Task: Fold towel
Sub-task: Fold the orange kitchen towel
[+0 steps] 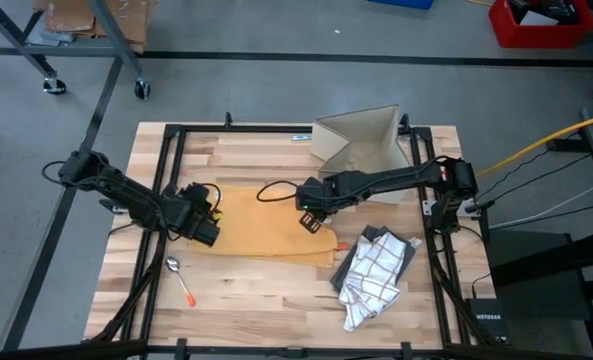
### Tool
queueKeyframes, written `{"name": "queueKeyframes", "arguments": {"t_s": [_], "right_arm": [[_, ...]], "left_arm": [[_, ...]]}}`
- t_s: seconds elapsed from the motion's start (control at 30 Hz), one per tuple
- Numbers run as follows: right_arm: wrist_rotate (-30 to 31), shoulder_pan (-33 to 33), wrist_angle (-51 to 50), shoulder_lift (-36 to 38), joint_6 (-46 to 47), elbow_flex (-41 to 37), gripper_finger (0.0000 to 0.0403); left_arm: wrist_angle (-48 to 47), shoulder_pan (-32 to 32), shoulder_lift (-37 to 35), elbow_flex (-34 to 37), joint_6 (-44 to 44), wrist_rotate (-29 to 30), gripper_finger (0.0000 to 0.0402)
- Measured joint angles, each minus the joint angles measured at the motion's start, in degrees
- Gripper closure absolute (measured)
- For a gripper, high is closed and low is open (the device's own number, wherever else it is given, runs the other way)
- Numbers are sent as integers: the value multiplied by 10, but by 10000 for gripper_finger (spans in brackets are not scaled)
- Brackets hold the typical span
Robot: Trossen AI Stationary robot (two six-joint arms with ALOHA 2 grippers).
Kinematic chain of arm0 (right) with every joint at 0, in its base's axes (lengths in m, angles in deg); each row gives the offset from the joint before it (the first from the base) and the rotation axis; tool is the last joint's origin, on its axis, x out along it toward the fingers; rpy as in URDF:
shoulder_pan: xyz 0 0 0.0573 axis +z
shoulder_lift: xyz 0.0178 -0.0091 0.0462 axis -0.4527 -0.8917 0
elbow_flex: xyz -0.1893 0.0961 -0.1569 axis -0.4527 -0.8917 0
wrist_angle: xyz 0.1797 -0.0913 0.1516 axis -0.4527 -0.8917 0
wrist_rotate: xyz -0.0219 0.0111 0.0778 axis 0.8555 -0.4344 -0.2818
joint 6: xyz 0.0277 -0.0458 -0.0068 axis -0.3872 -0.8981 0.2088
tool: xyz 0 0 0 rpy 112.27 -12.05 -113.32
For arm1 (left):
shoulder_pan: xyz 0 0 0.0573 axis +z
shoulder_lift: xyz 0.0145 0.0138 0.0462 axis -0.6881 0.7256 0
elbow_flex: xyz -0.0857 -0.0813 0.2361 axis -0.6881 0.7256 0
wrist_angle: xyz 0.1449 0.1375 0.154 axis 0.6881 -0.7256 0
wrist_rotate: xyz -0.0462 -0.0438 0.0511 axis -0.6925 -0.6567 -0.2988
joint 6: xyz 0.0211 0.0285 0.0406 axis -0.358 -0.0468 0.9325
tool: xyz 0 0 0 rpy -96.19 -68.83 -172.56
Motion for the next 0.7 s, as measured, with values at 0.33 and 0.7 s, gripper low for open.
{"name": "queueKeyframes", "arguments": {"t_s": [0.33, 0.7], "right_arm": [[12, 0, 3, 0, 0, 0, 201], [49, 0, -10, 0, -70, 0, 194]], "left_arm": [[-2, 0, 0, 0, -78, -4, 222], [1, 0, 0, 0, -100, 6, 225]]}}
